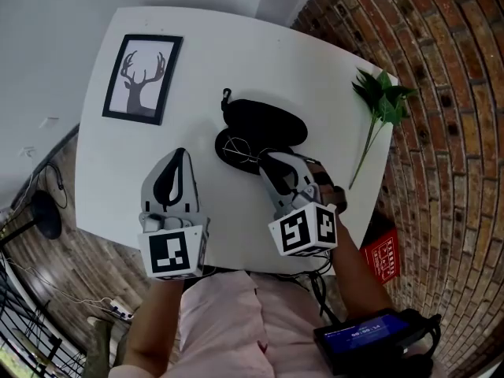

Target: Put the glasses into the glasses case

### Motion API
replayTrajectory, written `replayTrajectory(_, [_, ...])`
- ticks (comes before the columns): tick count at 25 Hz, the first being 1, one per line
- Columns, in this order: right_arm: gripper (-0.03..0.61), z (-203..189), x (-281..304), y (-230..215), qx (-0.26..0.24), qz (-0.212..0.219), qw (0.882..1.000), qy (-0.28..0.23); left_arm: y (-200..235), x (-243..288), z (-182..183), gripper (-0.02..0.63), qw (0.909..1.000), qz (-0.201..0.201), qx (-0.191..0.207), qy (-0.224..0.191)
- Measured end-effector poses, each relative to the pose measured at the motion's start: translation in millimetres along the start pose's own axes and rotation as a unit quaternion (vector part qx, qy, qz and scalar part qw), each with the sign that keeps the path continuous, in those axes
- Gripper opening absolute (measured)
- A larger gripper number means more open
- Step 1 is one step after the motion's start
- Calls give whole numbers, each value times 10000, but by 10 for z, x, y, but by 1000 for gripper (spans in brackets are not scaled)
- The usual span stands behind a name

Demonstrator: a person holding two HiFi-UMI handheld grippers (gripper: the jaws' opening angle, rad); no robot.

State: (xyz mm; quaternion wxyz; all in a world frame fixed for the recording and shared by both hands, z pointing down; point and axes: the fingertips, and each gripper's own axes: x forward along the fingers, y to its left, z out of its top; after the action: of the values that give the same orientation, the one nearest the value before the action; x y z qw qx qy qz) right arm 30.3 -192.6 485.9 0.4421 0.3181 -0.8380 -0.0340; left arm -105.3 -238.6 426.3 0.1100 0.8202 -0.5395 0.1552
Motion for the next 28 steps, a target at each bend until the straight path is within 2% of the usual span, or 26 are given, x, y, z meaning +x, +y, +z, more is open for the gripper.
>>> replayTrajectory(5, [70,-50,42,75,13,117,9999,109,-7,-16,-32,0,9999,17,-54,83])
replayTrajectory(12, [23,-77,93,130,-180,281,9993,190,7,6,0,0,10000,24,-7,5])
replayTrajectory(16, [15,-57,69,138,-203,410,9989,50,-17,14,-3,0,9999,8,-132,100])
replayTrajectory(22, [11,-43,39,170,-167,651,9975,-205,-33,52,32,0,9999,-68,-80,-63])
replayTrajectory(28, [12,-76,50,174,-42,756,9970,-152,12,49,-46,0,9998,80,-74,144])
